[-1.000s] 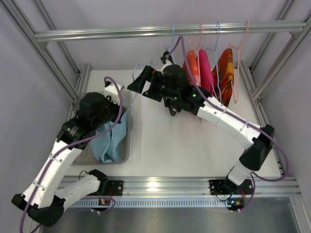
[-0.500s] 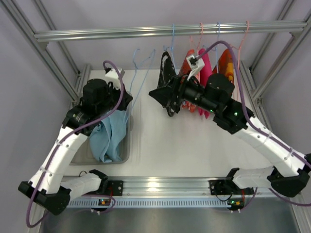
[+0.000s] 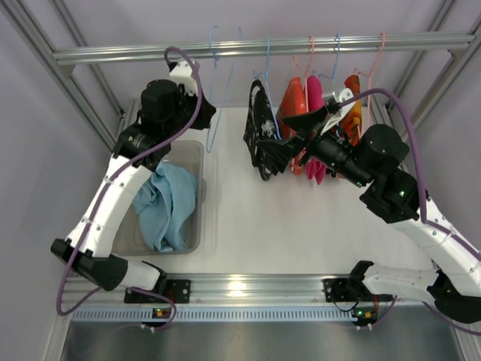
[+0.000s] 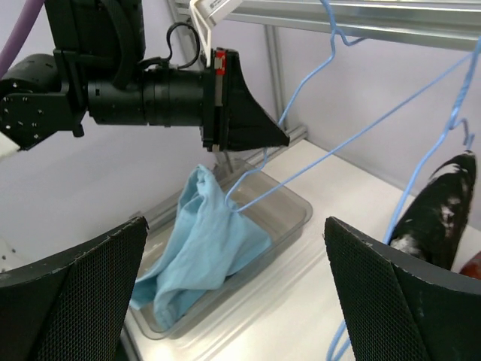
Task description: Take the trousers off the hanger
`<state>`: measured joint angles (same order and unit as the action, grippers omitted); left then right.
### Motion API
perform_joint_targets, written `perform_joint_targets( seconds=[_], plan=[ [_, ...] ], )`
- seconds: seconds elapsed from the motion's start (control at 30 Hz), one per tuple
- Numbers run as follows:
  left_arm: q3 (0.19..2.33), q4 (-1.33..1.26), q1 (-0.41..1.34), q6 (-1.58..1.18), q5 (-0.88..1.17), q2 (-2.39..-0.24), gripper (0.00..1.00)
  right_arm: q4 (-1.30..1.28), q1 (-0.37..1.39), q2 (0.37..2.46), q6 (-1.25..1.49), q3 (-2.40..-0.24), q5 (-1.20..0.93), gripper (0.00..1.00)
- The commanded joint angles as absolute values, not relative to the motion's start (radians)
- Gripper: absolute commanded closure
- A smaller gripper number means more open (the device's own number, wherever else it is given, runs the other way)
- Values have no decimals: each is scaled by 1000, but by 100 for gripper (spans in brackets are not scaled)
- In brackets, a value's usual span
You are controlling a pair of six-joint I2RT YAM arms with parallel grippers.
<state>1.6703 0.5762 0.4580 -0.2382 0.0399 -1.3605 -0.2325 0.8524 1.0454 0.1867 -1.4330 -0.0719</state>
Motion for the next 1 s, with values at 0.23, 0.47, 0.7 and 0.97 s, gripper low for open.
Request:
perform_joint_targets(
  seconds=[0.23, 0.47, 0.7, 0.97],
  plan=[
    [1804, 555, 456, -290, -87, -1528, 100, -262, 779, 1014, 136, -1405, 112, 1],
    [1752, 552, 457, -322, -97, -1513, 100, -270, 756, 1002, 163, -1385, 170, 3],
    [1726, 551, 457, -288, -20, -1427, 18, -265, 752, 1017, 175, -1368, 192, 10],
    [1680, 506, 457, -195, 55, -1201, 1, -298, 660, 1043, 259, -1437, -21, 16]
  ],
)
